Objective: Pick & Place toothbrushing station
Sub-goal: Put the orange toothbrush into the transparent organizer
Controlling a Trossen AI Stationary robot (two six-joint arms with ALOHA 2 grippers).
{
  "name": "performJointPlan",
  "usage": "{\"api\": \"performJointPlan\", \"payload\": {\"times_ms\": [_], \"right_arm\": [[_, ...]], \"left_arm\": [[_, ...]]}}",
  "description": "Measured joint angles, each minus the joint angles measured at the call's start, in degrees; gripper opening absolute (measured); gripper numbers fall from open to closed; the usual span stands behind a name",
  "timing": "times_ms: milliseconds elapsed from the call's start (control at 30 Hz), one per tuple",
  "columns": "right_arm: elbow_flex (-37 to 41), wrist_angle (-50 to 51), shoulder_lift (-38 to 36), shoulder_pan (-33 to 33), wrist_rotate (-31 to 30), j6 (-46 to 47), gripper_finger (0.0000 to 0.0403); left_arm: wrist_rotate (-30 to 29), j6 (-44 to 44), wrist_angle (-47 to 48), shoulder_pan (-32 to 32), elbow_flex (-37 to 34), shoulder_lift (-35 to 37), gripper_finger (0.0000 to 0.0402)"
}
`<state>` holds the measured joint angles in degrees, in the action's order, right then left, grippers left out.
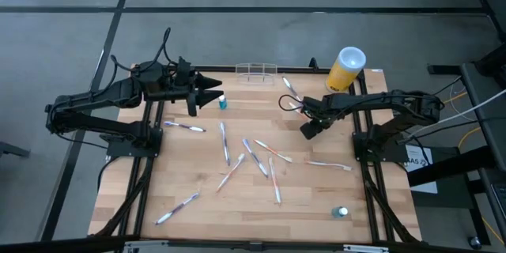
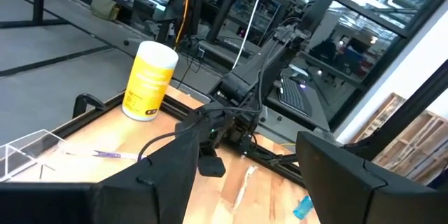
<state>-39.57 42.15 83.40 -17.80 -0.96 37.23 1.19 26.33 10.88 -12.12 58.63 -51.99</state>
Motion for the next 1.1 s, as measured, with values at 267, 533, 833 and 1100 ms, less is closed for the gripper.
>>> {"api": "performJointPlan", "payload": {"times_ms": [267,533,833,1100], "right_arm": [[-0.1,-4.2,-1.3,3.0,10.8,1.3,0.0004],[-10.5,-11.7,-8.6,7.1,25.2,5.7,0.0002],[-18.5,-36.2,-9.6,6.3,38.4,23.7,0.0001],[-18.3,-48.6,-8.8,3.3,41.5,37.7,0.0]], "left_arm": [[0.0,-0.6,0.0,0.0,0.0,0.0,0.0235],[-0.7,-1.0,1.7,0.0,0.0,0.0,0.0235],[-3.4,-20.7,0.4,6.8,2.2,-4.6,0.0235],[-25.2,-52.7,6.0,16.5,11.8,-9.8,0.0235]]}}
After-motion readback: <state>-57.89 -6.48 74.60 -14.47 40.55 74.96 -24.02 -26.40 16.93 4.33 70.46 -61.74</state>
